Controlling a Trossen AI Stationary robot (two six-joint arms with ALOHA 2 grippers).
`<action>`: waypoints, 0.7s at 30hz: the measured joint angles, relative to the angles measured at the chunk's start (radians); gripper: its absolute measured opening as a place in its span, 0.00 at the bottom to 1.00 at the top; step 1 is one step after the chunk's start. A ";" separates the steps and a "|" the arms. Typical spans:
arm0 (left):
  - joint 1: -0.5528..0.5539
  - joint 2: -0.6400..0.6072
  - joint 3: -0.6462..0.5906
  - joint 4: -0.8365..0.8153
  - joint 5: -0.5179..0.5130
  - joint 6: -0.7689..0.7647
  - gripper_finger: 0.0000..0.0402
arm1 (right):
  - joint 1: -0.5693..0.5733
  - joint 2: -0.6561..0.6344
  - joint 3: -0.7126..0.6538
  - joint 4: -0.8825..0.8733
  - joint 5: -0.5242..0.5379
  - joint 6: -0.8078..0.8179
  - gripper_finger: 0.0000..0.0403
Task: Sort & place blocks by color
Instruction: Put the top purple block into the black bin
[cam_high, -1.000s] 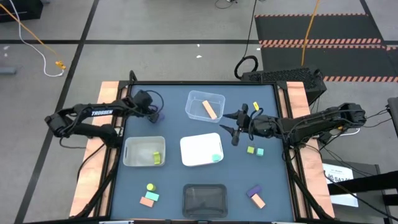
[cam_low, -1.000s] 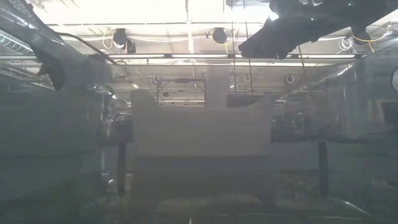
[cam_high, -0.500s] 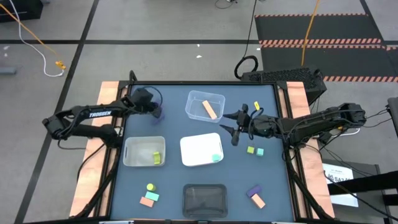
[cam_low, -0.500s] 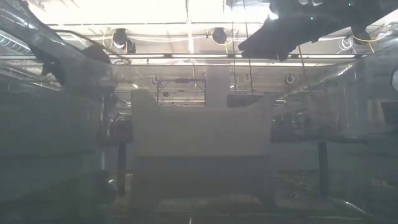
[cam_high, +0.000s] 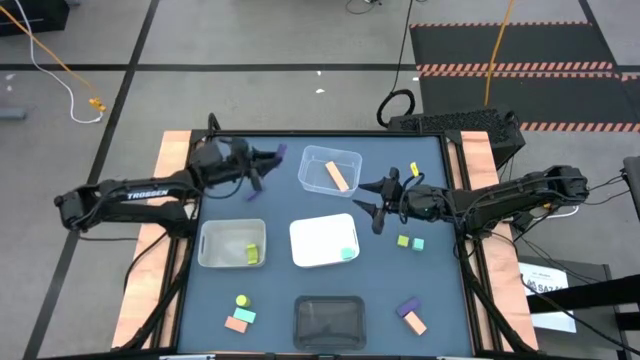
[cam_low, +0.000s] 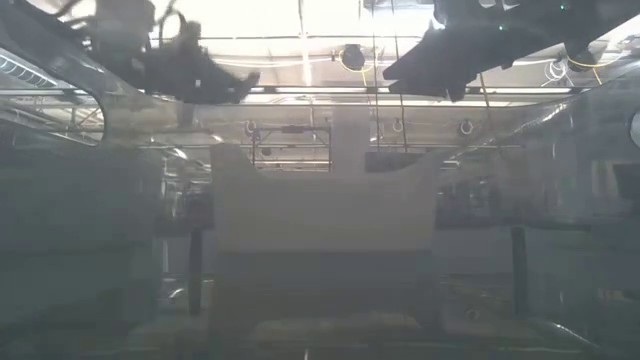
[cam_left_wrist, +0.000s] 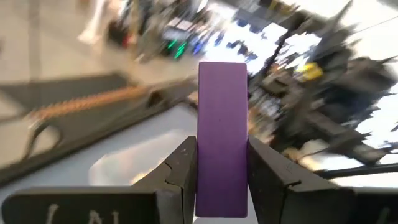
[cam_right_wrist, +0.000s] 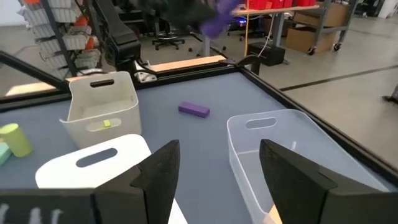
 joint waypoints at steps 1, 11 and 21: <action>-0.021 -0.003 0.000 0.031 0.000 0.000 0.26 | 0.000 0.000 0.000 0.000 0.000 0.013 0.53; -0.208 -0.005 0.000 0.176 -0.028 0.009 0.26 | 0.000 0.000 0.000 0.062 -0.001 0.022 0.53; -0.309 -0.004 0.000 0.180 -0.065 0.090 0.26 | 0.002 0.000 0.000 0.070 -0.033 -0.008 0.53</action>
